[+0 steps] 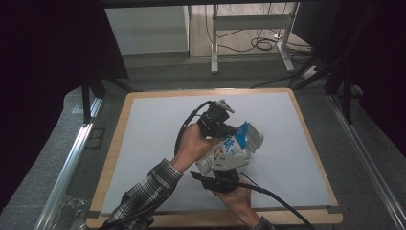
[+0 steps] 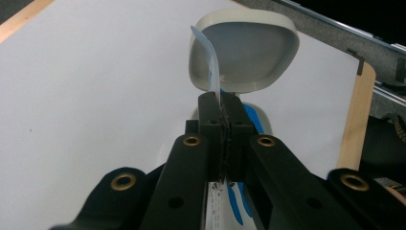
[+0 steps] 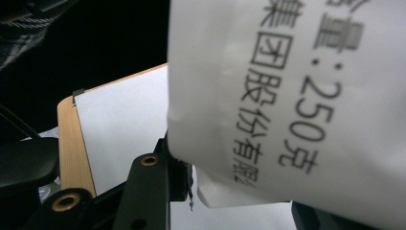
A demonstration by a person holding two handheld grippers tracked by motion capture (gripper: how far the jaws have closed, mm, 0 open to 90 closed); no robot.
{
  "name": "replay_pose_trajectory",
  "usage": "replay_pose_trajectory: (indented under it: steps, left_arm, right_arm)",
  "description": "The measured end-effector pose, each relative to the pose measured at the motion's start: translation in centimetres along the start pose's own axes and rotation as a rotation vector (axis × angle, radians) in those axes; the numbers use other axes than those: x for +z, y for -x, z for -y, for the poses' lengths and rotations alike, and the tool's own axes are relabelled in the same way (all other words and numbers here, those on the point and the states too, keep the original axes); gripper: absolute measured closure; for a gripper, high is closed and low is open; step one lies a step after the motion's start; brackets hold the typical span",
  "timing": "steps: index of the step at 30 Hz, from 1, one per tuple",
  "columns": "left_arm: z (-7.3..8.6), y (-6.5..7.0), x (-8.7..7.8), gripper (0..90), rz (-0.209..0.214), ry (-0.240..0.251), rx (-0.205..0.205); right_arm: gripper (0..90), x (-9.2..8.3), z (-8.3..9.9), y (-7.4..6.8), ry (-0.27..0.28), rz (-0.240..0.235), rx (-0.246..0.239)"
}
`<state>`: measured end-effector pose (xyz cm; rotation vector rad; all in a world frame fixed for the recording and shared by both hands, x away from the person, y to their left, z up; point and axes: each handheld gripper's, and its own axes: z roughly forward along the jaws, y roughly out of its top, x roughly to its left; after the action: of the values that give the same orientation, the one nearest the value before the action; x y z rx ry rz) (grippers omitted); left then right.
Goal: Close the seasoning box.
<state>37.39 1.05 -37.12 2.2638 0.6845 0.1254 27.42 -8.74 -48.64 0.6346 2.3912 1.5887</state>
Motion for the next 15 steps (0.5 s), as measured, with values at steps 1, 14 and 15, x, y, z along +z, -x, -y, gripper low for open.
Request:
replay_pose_trajectory:
  steps: [1,14,15]
  left_arm:
    - [0.03,0.03,0.0,88.9,0.004,0.002,0.003]
    - [0.29,0.58,-0.44,88.4,0.025,0.008,0.019]
    - [0.3,0.62,-0.45,88.3,0.026,0.009,0.021]
  right_arm:
    - [61.6,-0.03,0.02,0.01,-0.001,0.002,0.003]
    - [62.0,0.12,0.72,0.41,-0.025,0.035,0.007]
    - [62.0,0.13,0.75,0.38,-0.024,0.035,0.008]
